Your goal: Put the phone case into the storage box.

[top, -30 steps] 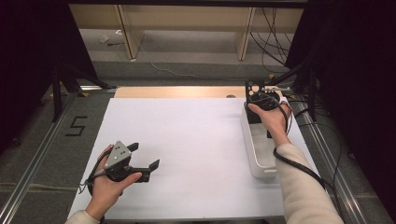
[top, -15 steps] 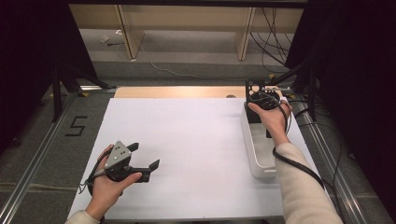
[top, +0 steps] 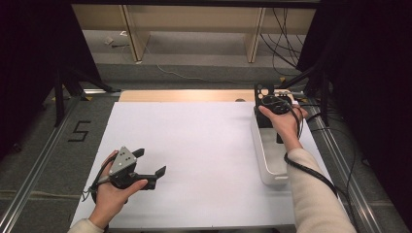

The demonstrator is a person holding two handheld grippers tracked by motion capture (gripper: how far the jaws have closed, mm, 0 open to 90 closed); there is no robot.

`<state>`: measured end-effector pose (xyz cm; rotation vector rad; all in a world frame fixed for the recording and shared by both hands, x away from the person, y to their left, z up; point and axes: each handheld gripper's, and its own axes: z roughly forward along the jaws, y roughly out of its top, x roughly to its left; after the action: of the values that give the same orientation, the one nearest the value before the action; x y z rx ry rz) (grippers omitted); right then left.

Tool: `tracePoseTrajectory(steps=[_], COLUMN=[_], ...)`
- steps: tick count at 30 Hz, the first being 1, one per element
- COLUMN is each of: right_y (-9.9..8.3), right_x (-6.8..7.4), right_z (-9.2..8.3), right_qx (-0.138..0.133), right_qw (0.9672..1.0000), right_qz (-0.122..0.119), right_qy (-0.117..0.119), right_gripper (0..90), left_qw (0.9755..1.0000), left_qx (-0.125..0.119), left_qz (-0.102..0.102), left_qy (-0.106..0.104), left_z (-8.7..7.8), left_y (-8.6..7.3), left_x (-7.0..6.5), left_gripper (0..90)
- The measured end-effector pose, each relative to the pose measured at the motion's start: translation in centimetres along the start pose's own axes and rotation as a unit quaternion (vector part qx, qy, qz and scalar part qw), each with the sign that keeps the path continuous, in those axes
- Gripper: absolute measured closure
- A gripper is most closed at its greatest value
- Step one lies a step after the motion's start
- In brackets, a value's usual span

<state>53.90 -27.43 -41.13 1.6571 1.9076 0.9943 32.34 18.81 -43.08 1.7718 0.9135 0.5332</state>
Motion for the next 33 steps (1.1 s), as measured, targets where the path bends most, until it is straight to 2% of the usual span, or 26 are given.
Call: tracePoseTrajectory(steps=[13,22,27,33], right_y=[0.2,0.4,0.5,0.2], right_x=[0.2,0.5,0.3,0.3], right_z=[0.0,-0.8,-1.7,-3.0], right_qx=[-0.009,-0.023,-0.034,-0.045], right_qw=[0.9998,0.9995,0.9989,0.9978], right_qz=[-0.008,-0.021,-0.032,-0.043], right_qy=[0.016,0.009,0.008,0.022], right_gripper=[9.9,10.6,15.4,21.0], left_qw=[1.0,1.0,1.0,1.0], left_qx=[0.0,0.0,0.0,0.002], left_qz=[0.0,0.0,0.0,0.002], left_qy=[-0.001,-0.001,0.0,-0.001], left_z=[0.0,0.0,0.0,0.0], left_y=[0.0,0.0,0.0,0.0], left_x=[0.0,0.0,0.0,-0.1], left_gripper=[3.4,3.4,3.4,3.5])
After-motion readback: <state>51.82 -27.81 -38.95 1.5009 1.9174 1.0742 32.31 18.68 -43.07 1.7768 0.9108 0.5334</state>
